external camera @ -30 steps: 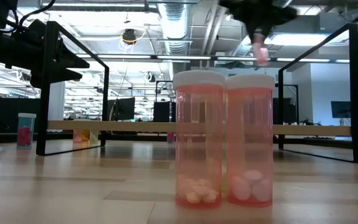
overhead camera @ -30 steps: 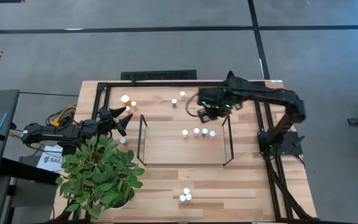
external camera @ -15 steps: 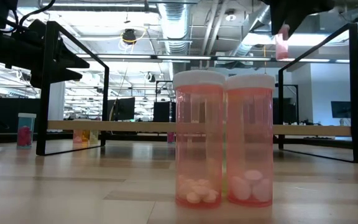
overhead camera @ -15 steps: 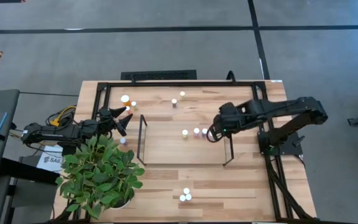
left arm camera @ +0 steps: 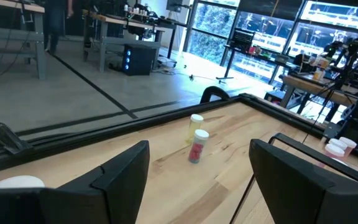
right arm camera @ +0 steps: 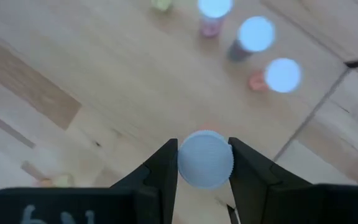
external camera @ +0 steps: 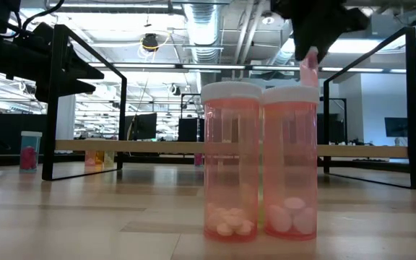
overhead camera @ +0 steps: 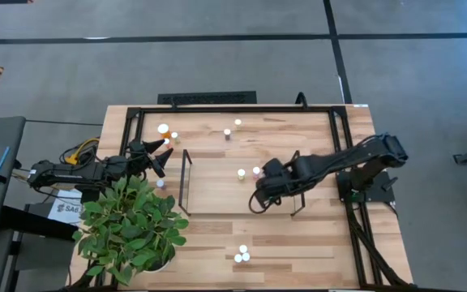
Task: Pick and place medicine bottles onto shelf by color
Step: Put the orange pill bottle on the shelf
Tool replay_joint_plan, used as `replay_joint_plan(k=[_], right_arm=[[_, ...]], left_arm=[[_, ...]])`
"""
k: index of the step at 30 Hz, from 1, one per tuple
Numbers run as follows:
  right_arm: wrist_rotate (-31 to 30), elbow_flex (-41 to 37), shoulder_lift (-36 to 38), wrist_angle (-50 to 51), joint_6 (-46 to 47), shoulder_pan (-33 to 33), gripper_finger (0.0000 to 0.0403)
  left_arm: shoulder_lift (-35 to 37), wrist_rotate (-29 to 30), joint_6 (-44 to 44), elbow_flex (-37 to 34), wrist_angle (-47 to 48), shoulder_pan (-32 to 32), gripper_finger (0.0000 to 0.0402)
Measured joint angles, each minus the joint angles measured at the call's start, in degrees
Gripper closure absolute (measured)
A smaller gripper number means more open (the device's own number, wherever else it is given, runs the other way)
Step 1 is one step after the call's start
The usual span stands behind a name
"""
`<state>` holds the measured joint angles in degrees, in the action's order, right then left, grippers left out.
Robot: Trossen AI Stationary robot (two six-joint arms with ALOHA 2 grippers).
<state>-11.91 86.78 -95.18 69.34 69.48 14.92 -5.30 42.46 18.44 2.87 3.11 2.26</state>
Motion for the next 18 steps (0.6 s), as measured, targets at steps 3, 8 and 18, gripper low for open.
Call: replay_joint_plan(k=[3, 8, 18], right_arm=[[0.0, 0.0, -2.7, -1.3, -1.8, 0.1, 0.0266], [0.0, 0.0, -6.8, -3.0, -1.9, 0.0, 0.0266], [-1.0, 0.0, -8.0, -10.4, -2.0, 0.1, 0.0266]], left_arm=[[0.0, 0.0, 0.0, 0.0, 0.0, 0.0, 0.0137], [0.0, 0.0, 0.0, 0.0, 0.0, 0.0, 0.0137], [0.0, 0.0, 0.0, 0.0, 0.0, 0.0, 0.0137]])
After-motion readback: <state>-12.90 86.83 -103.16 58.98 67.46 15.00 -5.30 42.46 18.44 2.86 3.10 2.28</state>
